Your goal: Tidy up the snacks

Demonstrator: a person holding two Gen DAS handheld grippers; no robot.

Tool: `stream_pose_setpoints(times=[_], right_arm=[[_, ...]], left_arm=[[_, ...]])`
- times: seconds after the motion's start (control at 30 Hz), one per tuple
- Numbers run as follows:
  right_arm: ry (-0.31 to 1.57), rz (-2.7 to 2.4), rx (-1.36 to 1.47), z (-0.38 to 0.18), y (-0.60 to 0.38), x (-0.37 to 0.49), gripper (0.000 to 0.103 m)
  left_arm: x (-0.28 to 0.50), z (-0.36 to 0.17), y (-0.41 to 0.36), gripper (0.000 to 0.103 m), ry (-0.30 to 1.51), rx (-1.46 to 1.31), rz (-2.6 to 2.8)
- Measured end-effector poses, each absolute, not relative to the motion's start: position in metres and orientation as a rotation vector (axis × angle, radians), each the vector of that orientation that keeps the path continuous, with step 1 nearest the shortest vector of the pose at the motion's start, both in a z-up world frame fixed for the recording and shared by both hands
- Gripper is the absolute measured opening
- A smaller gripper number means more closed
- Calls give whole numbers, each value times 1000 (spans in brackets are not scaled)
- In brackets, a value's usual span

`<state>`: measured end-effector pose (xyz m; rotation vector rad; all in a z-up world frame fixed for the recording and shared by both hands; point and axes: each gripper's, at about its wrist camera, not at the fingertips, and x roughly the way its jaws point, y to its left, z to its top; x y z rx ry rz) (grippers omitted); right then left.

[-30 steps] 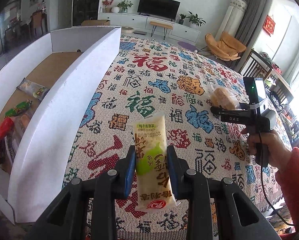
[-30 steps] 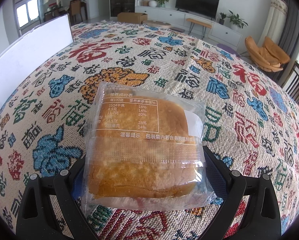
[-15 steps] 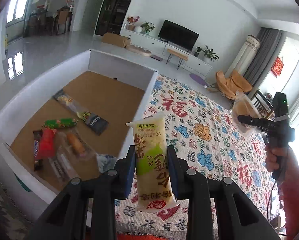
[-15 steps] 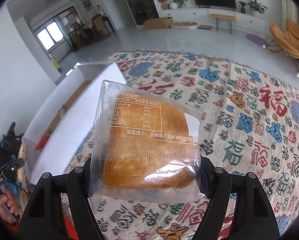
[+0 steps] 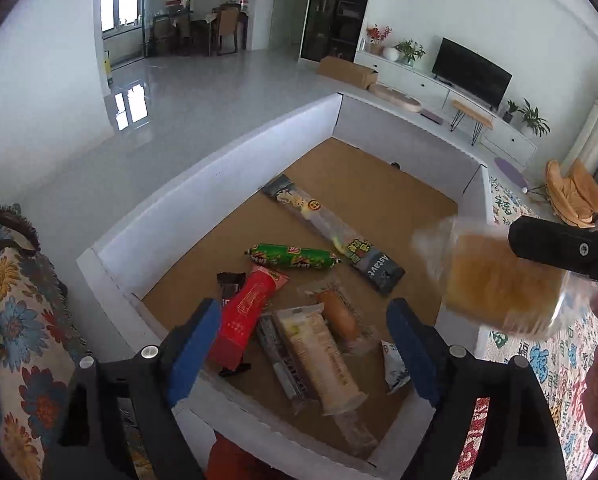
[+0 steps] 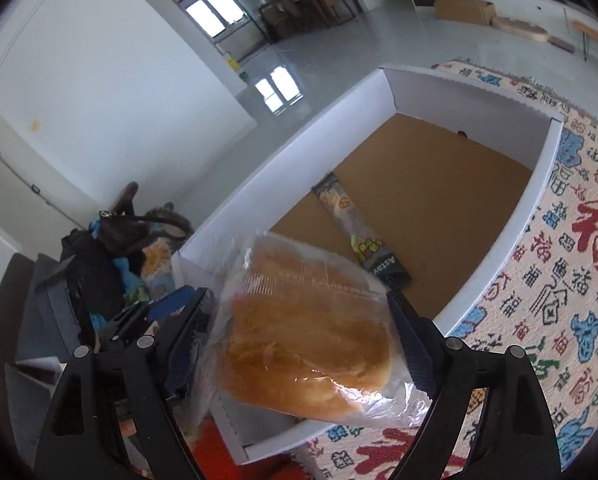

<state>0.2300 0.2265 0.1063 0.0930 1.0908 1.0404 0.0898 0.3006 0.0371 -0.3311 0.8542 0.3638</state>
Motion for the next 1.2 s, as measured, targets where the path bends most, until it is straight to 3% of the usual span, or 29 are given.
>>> stream_pose_setpoints(times=[0.07,0.43,0.53,1.2], right_arm=[[1068,1039,104,99,221,227,89],[863,974,-49,136,213,199,89],[817,967,-131,144,205,180,89],[761,933,-180,160,157,164,88]], left_arm=[[87,32,301,90,845,-335,393],[72,53,259,91,796,-161,584],[72,63,245,100,791,-125,620],[60,86,216,100,833,-196,614]])
